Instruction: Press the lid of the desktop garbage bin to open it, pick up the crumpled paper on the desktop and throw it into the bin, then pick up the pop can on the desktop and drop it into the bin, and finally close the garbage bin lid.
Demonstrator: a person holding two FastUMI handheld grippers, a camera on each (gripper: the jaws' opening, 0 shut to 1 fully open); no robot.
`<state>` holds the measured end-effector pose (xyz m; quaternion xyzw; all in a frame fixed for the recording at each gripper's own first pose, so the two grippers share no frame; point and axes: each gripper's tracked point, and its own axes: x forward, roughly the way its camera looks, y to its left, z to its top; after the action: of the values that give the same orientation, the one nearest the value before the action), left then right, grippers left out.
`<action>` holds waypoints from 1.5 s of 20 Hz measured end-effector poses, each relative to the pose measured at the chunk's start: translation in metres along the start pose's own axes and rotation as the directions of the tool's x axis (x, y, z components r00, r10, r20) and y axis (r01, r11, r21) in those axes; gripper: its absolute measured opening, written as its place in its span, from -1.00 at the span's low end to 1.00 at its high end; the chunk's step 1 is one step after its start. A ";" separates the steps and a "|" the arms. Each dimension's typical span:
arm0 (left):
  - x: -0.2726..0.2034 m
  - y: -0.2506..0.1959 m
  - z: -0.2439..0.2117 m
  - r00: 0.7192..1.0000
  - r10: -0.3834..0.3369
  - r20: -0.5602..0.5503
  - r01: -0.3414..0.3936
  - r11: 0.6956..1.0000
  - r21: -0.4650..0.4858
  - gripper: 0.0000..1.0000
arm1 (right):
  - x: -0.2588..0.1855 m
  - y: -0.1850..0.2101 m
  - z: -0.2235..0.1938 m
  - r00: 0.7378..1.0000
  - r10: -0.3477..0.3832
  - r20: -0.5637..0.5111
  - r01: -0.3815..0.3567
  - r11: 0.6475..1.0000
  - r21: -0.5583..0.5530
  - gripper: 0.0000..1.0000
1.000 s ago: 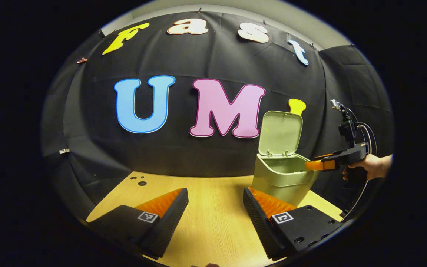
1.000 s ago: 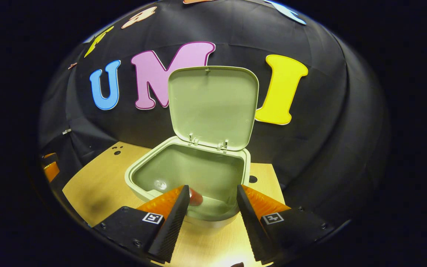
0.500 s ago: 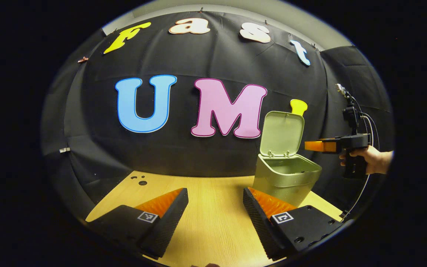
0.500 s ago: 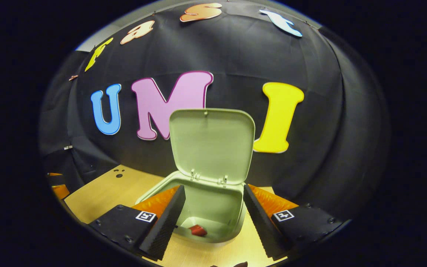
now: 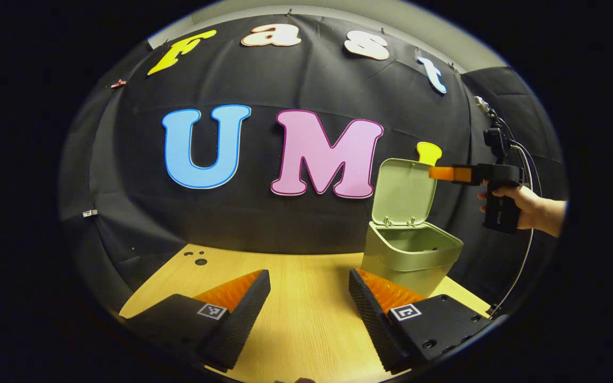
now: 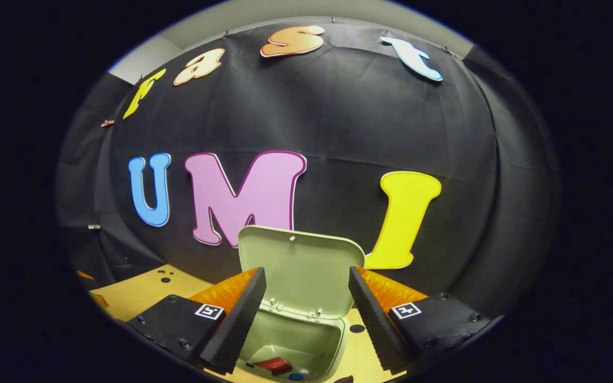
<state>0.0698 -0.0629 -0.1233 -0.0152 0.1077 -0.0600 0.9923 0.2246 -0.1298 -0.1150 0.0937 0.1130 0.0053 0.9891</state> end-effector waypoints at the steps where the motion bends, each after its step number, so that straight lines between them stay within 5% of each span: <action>1: 0.001 -0.001 -0.001 1.000 0.000 -0.001 0.000 1.000 -0.002 0.91 | 0.003 -0.001 0.005 1.000 -0.003 0.014 0.003 1.000 0.012 0.95; 15: 0.024 -0.009 -0.007 0.999 0.032 -0.033 -0.032 0.999 -0.001 0.92 | 0.045 -0.027 0.039 0.982 -0.050 0.183 0.044 0.998 0.034 0.94; 22: 0.023 -0.010 -0.008 0.998 0.049 -0.042 -0.050 0.999 -0.004 0.92 | 0.052 -0.016 0.017 0.992 0.009 0.128 -0.014 0.999 0.037 0.97; 30: 0.015 -0.004 -0.006 0.999 0.037 -0.033 -0.037 0.999 0.001 0.91 | 0.008 -0.002 0.003 0.997 0.056 0.043 -0.055 0.998 -0.017 1.00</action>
<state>0.0827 -0.0693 -0.1323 -0.0121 0.1245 -0.0420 0.9913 0.2328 -0.1319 -0.1142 0.0891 0.0886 0.0316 0.9916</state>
